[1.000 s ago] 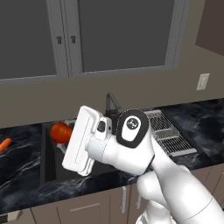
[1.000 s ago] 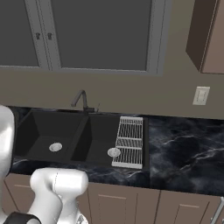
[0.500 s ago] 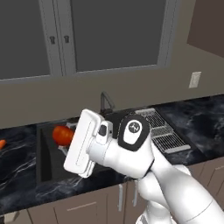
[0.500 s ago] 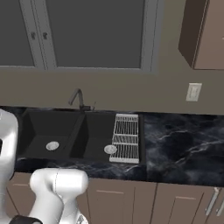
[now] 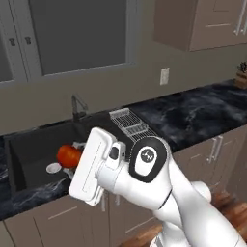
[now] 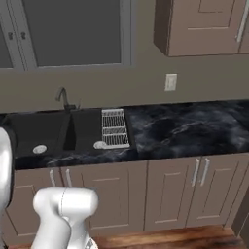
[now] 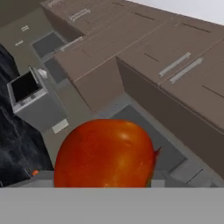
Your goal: Turn on the sink faucet. Then move the tomato from the counter to the sink. Turn off the sink. Move the vegetable from the sink to the pot next to the stove. Finally move the pot to the front right burner.
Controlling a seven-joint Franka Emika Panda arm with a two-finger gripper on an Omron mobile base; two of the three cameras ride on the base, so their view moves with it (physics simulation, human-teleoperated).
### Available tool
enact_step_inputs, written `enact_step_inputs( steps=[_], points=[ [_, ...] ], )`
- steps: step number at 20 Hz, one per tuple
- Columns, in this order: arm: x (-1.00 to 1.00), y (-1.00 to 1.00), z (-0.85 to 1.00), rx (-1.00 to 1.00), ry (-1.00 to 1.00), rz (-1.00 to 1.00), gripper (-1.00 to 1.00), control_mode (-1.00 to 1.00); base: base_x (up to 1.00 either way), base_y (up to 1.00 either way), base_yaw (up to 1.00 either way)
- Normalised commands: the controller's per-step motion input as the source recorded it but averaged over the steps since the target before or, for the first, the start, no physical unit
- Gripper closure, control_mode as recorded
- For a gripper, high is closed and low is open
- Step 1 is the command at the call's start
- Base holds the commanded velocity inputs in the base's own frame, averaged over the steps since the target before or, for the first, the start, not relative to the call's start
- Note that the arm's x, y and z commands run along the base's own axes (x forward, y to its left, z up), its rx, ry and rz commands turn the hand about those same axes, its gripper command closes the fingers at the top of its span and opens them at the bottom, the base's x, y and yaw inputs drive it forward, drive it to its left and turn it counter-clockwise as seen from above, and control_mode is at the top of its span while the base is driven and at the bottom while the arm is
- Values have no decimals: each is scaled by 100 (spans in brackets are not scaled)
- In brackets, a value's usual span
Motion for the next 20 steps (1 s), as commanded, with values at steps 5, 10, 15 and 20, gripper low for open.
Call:
enact_step_inputs(
  steps=[5,10,15,20],
  points=[
    [0,0,0,0,0,0,100,100,-17,-45,-50],
    [0,0,0,0,0,0,100,100,0,-42,-58],
    [0,0,0,0,0,0,100,100,0,-47,-59],
    [0,0,0,0,0,0,100,100,0,-61,-55]
  ],
)
